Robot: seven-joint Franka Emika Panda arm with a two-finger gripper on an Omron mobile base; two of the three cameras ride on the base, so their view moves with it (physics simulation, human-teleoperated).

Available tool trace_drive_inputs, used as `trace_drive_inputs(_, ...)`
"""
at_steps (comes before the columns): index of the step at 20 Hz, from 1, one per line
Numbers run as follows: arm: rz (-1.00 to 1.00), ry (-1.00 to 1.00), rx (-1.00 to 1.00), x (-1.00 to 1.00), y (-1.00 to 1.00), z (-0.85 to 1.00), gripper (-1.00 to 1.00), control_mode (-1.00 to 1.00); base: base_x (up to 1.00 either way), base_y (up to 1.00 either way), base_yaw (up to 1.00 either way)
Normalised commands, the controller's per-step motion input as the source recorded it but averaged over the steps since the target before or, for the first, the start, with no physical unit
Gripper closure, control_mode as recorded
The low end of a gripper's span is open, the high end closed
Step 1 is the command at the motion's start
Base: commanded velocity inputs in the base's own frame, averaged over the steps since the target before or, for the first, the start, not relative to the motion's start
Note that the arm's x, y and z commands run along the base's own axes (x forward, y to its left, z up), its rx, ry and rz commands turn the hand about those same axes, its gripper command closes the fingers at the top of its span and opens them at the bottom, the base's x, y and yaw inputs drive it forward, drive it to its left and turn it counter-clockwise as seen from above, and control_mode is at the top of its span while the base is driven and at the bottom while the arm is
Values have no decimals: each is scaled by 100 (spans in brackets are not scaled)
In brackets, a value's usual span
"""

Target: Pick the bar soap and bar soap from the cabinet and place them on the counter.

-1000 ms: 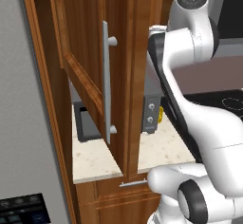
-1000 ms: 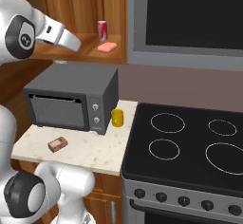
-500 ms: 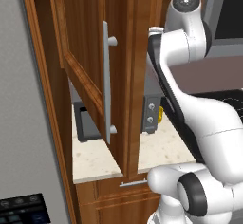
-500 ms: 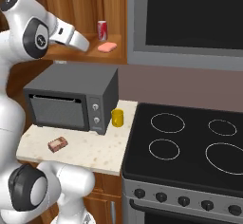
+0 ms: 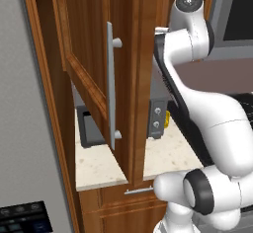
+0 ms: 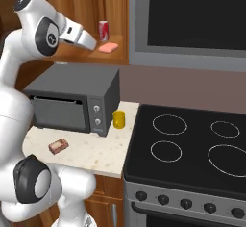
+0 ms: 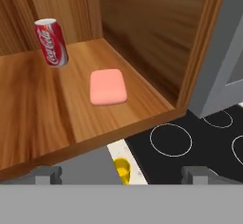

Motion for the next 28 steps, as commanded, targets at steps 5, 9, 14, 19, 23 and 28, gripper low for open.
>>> trace_drive_inputs(5,0,0,0,39,0,-12,-100,-100,0,0,0)
trace_drive_inputs(9,0,0,0,39,-4,-12,-100,-100,0,0,0)
trace_drive_inputs(14,0,0,0,29,-15,-5,-100,-100,0,0,0)
trace_drive_inputs(19,-1,0,0,24,-17,0,-100,-100,0,0,0)
trace_drive_inputs(23,-1,0,0,23,-12,-5,-100,-100,0,0,0)
trace_drive_inputs(28,0,0,0,22,-1,-15,-100,-100,0,0,0)
